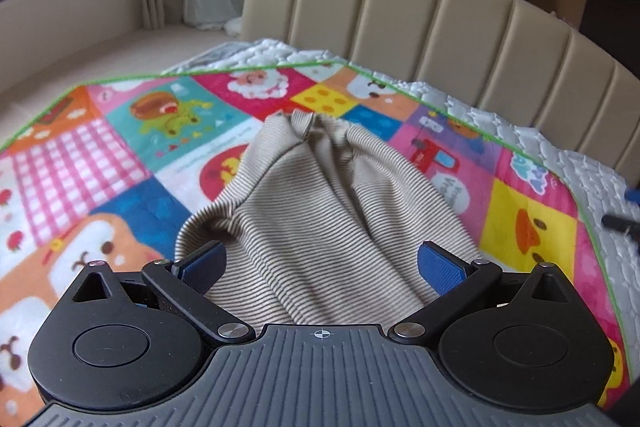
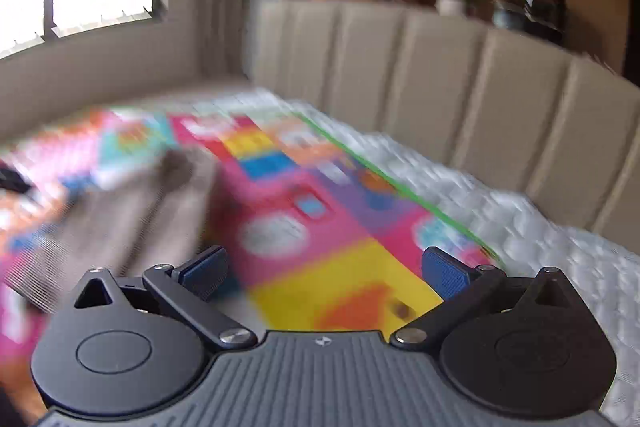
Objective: Fold clothes
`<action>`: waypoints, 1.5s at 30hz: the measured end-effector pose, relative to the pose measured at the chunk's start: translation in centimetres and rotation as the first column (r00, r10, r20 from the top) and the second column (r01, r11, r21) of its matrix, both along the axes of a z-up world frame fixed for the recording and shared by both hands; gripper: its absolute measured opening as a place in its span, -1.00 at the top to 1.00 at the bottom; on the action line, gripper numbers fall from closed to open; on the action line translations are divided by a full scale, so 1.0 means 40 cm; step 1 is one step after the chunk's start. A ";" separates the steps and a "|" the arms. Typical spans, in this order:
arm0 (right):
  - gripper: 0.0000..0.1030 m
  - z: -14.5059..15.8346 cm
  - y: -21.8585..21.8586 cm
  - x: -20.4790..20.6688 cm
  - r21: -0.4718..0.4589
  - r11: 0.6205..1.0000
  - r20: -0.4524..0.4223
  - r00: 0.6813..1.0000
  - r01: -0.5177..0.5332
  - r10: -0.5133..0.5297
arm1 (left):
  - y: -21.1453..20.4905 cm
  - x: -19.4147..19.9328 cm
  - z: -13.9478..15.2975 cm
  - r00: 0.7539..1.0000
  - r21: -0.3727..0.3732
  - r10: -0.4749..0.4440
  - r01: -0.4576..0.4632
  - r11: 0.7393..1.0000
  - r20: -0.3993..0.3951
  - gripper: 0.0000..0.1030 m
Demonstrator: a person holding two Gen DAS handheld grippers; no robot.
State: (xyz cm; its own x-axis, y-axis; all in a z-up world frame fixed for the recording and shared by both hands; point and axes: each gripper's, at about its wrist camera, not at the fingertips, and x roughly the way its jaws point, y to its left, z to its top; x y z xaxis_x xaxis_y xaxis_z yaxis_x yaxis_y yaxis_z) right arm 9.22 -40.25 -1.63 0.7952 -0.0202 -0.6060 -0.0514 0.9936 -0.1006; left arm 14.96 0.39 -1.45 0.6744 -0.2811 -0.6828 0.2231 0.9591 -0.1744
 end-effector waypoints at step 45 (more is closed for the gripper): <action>-1.00 -0.123 0.351 0.212 0.466 0.864 -0.136 0.980 0.192 -0.144 | -0.025 0.087 -0.223 0.904 -0.246 -0.094 -0.013 0.969 -0.418 0.18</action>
